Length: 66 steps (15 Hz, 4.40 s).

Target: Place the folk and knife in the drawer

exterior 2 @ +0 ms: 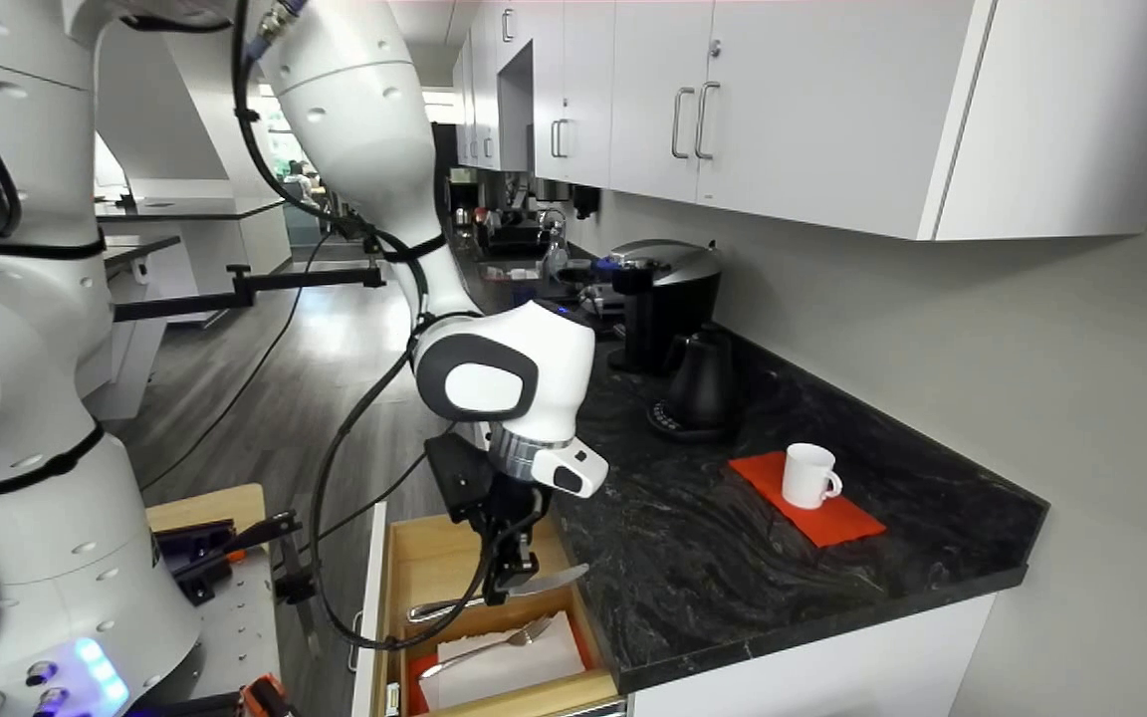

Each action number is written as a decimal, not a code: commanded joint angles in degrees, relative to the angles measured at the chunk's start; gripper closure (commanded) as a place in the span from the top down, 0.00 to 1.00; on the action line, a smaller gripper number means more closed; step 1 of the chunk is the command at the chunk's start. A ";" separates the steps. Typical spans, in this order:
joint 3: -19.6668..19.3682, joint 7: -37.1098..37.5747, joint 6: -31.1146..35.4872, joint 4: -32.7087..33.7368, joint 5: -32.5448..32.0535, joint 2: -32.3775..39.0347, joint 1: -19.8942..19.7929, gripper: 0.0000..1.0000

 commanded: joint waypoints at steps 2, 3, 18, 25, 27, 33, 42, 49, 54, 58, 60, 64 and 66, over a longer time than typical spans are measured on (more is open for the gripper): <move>2.98 -0.91 -2.57 14.15 3.97 12.69 -1.48 0.06; 3.24 -0.43 -2.82 15.69 3.94 13.99 -1.33 0.06; 2.58 0.62 0.62 7.44 2.50 7.60 -0.35 0.06; 2.27 1.13 0.89 -0.64 2.28 1.24 0.22 0.06; 2.32 1.00 0.97 -2.76 2.54 0.14 0.09 0.06; 2.51 0.82 -0.05 -2.65 2.88 1.37 -0.04 0.06; 2.23 1.49 -0.73 1.54 2.46 3.29 0.16 0.33; 2.09 1.53 -0.64 2.14 2.08 2.41 0.27 0.77; 2.06 1.88 0.03 -0.06 1.71 0.74 0.67 1.00; 2.68 2.41 -0.11 -2.91 2.67 -1.20 1.15 1.00; 2.82 0.77 -0.26 -0.18 2.68 2.15 0.47 1.00; 2.86 0.94 -0.26 -0.69 2.70 1.59 0.58 1.00; 2.86 0.94 -0.26 -0.70 2.70 1.55 0.59 1.00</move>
